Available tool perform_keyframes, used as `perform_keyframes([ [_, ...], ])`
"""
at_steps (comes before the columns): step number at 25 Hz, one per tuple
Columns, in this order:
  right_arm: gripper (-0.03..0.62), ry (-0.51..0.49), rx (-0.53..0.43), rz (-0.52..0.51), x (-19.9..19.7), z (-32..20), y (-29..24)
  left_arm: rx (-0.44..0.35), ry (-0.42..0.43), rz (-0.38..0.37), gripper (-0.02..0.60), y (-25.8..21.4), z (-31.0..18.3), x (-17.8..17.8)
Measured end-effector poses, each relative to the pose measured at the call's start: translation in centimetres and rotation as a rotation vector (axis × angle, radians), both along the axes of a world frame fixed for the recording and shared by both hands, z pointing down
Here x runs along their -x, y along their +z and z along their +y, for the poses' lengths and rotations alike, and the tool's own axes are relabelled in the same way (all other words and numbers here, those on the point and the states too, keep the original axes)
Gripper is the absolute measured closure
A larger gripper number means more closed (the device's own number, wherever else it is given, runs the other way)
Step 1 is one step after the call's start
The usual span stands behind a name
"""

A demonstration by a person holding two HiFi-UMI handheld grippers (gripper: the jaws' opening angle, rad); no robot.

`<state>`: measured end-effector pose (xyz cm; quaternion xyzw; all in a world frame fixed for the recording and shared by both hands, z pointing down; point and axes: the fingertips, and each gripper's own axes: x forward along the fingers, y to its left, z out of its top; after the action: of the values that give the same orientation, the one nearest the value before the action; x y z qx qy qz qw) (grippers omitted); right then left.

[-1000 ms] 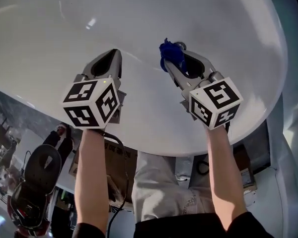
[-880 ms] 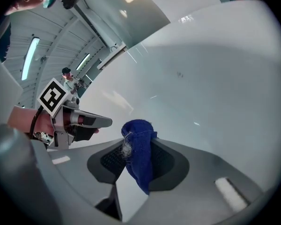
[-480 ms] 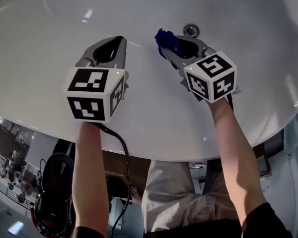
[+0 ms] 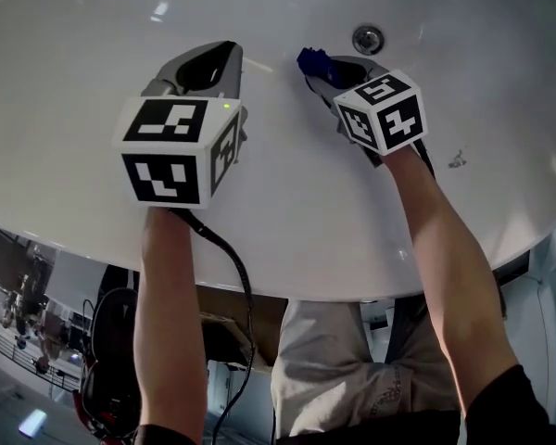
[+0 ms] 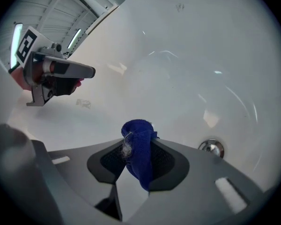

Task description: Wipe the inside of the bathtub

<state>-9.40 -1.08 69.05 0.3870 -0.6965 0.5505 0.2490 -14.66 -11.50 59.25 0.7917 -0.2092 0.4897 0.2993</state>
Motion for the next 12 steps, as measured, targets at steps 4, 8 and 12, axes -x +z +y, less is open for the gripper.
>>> perform_keyframes([
  [4,0.47,-0.054,0.049,-0.016,1.8,0.5,2.2,0.032,-0.076,0.003,0.578,1.7,0.0,0.5],
  [8,0.47,-0.135,0.11,0.019,2.7,1.7,4.9,0.062,-0.155,0.003,0.578,2.9,0.5,1.2],
  [12,0.47,-0.167,0.166,0.007,3.7,3.1,6.1,0.098,-0.205,0.01,0.578,3.9,1.5,1.5],
])
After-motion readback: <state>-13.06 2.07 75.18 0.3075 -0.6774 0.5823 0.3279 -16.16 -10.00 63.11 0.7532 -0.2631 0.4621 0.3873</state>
